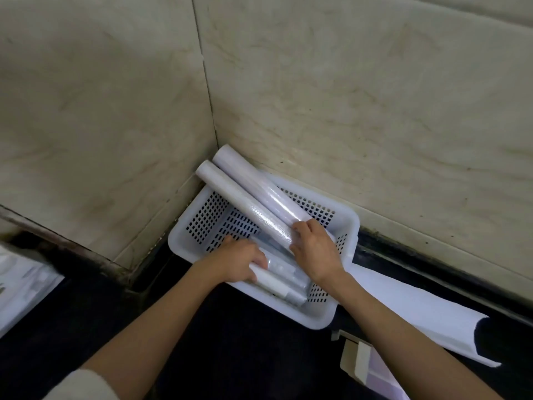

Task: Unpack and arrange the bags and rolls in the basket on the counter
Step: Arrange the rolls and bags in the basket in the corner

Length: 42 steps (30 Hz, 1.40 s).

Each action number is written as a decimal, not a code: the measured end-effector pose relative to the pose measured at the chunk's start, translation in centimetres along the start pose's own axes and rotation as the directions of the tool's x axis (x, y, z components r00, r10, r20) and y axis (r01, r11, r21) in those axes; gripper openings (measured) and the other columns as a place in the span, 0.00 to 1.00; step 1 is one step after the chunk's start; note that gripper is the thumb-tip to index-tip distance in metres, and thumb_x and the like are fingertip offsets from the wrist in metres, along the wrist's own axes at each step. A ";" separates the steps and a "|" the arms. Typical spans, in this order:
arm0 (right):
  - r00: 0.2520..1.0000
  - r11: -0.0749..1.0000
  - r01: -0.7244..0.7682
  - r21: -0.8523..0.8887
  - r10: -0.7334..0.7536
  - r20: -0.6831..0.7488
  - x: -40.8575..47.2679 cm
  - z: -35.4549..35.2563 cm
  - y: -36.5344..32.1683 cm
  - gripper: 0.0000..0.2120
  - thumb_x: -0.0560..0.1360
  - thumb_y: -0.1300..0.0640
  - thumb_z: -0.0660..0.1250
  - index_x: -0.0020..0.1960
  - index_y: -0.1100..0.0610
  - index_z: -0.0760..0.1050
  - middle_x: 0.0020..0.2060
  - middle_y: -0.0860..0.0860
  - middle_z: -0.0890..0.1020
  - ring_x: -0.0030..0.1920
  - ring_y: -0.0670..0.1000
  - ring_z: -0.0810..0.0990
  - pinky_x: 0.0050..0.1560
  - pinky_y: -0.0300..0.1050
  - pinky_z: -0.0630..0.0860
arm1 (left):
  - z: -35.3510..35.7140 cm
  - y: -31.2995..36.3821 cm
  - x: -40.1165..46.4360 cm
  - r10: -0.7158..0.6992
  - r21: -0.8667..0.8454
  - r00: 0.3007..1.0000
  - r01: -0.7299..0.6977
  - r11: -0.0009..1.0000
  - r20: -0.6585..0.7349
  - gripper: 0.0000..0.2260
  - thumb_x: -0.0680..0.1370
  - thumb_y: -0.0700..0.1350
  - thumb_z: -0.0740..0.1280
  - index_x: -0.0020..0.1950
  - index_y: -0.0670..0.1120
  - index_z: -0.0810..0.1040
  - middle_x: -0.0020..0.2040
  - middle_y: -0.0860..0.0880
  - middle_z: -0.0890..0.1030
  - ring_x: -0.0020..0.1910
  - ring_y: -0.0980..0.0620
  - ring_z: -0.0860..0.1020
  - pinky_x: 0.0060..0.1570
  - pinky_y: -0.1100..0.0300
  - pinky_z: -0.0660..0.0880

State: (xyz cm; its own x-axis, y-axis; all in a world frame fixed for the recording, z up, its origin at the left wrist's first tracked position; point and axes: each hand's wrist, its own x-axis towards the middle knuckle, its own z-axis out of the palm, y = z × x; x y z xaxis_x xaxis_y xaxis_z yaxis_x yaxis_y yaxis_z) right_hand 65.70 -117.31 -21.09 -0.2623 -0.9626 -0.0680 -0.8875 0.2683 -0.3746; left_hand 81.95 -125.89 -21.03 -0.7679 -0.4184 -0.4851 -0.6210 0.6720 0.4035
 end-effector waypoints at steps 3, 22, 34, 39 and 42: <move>1.000 0.997 -0.003 0.072 0.005 -0.022 -0.7 -0.2 0.2 0.17 0.76 0.61 0.63 0.64 0.60 0.69 0.57 0.58 0.73 0.55 0.57 0.74 0.55 0.51 0.73 | 0.3 0.0 0.6 -0.018 -0.001 1.000 0.018 1.000 0.009 0.14 0.73 0.48 0.69 0.59 0.53 0.78 0.58 0.50 0.78 0.59 0.48 0.70 0.61 0.56 0.58; 0.905 0.997 0.000 0.079 -0.034 0.424 -2.8 2.2 -0.6 0.17 0.80 0.55 0.55 0.65 0.63 0.66 0.69 0.57 0.67 0.69 0.56 0.66 0.67 0.48 0.64 | -2.8 -3.6 -1.2 -0.115 0.136 0.992 0.107 0.985 0.056 0.06 0.73 0.43 0.64 0.47 0.48 0.79 0.73 0.51 0.62 0.72 0.50 0.55 0.70 0.50 0.48; 0.776 0.993 0.102 -0.052 -0.047 0.629 -2.9 3.3 -0.1 0.26 0.80 0.54 0.54 0.76 0.55 0.50 0.77 0.51 0.46 0.76 0.52 0.45 0.76 0.55 0.45 | -4.5 -3.1 0.1 -0.118 -0.029 0.898 0.144 0.989 0.424 0.01 0.76 0.41 0.62 0.46 0.47 0.71 0.42 0.51 0.71 0.38 0.54 0.68 0.38 0.60 0.64; 0.799 0.992 0.012 0.127 -0.086 0.596 -2.8 2.6 -0.2 0.19 0.77 0.64 0.55 0.67 0.59 0.70 0.72 0.53 0.66 0.71 0.55 0.65 0.71 0.54 0.63 | -5.0 -3.7 -1.3 -0.112 -0.008 0.941 0.121 0.993 0.319 0.07 0.74 0.44 0.63 0.38 0.54 0.69 0.44 0.51 0.75 0.42 0.50 0.72 0.45 0.55 0.66; 0.844 0.978 -0.062 0.198 -0.055 0.534 -2.5 2.7 -0.4 0.11 0.75 0.68 0.56 0.51 0.68 0.76 0.57 0.60 0.79 0.59 0.59 0.76 0.62 0.54 0.71 | -5.6 -4.5 -2.8 -0.113 -0.017 0.969 0.120 0.993 0.218 0.06 0.75 0.47 0.63 0.38 0.56 0.70 0.46 0.53 0.77 0.48 0.50 0.74 0.50 0.54 0.66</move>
State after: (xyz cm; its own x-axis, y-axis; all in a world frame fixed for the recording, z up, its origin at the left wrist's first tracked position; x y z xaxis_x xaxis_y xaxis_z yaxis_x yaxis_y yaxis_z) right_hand 67.74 -115.14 -23.24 0.0295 -0.8472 -0.5304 -0.7770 0.3144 -0.5454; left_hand 86.02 -131.11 -17.16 -0.6397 -0.3486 -0.6851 -0.7111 0.6067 0.3553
